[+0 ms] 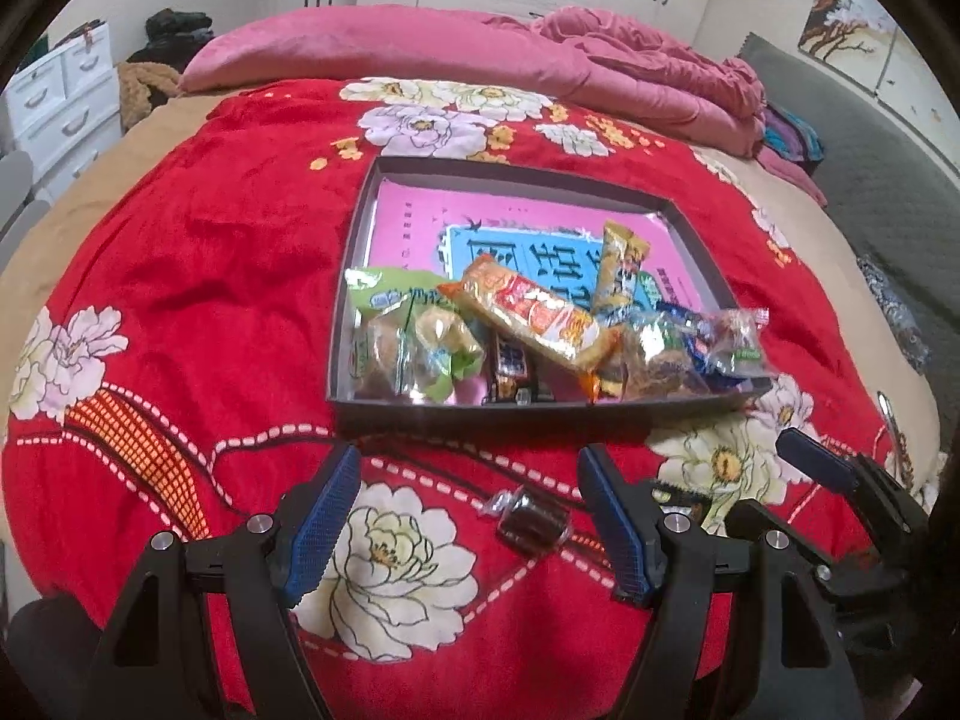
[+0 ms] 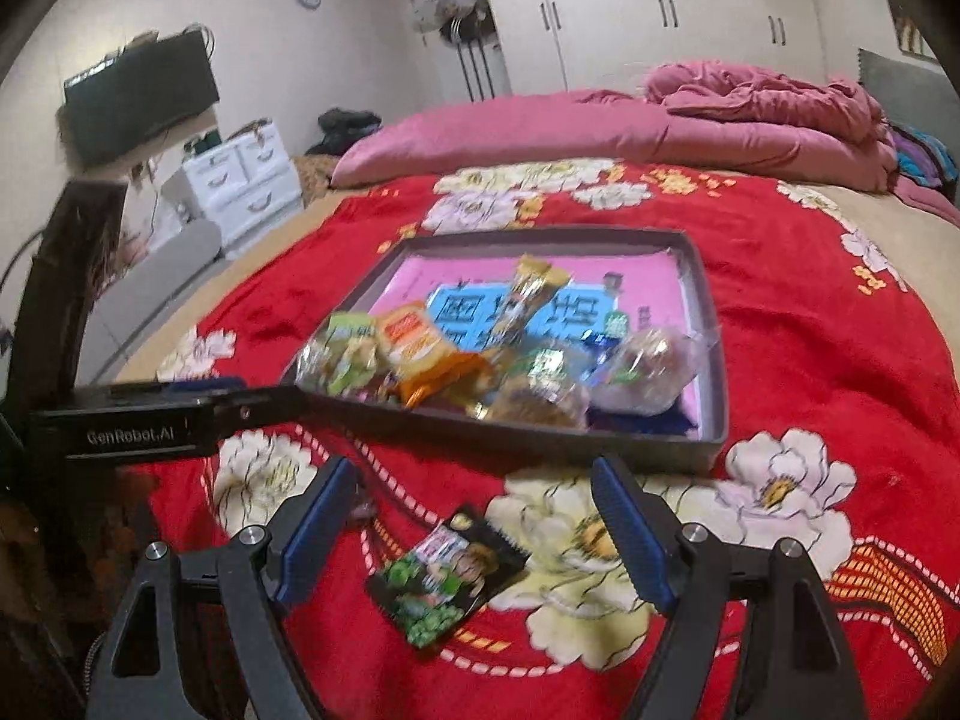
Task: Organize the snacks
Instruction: 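Withdraw both tools toward the chocolate piece and green pea-snack bag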
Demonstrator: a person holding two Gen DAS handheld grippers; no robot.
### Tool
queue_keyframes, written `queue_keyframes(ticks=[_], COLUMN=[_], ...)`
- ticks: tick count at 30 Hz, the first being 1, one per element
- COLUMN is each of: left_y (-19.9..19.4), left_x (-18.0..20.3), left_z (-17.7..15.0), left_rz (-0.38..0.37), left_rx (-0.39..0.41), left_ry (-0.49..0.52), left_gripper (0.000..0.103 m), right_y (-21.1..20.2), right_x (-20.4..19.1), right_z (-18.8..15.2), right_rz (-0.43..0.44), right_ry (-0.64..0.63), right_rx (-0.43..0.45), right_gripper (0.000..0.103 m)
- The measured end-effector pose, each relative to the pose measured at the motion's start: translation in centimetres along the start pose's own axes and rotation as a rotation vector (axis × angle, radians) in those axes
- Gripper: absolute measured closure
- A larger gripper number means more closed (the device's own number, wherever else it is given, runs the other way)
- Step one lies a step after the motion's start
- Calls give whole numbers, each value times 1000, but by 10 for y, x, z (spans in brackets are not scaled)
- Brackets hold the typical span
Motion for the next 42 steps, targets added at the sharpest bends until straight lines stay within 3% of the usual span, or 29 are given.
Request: queue_keyframes(ticks=[8,19,30,42], left_y=[7,21,33,46], left_x=[6,11,15,15], left_z=[-13,-28,-32,-32], left_rz=[4,-8,-24,-32], left_rx=[-29,-77,-104,-128], left_ry=[32,61,71,64], left_gripper=[27,27,27,27], right_y=[9,20,36,56], right_x=[9,2,2,-12], right_z=[-19,-37,-43,-44], right_rz=[-33,-8,11,16], right_ry=[53,80,103,-6], right_rx=[-87,-173,-215,-214], right_gripper=[23,23,23,47])
Point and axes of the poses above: each gripper's, at about its wrist camera, not at the fingertips, and y roughly the way its jaws point, x to its right, z to its top, the point moved 4 cm from there along y, roughly the way its jaws point, and after that the axes turned 8 degrees about y, right-handed, at the moved point
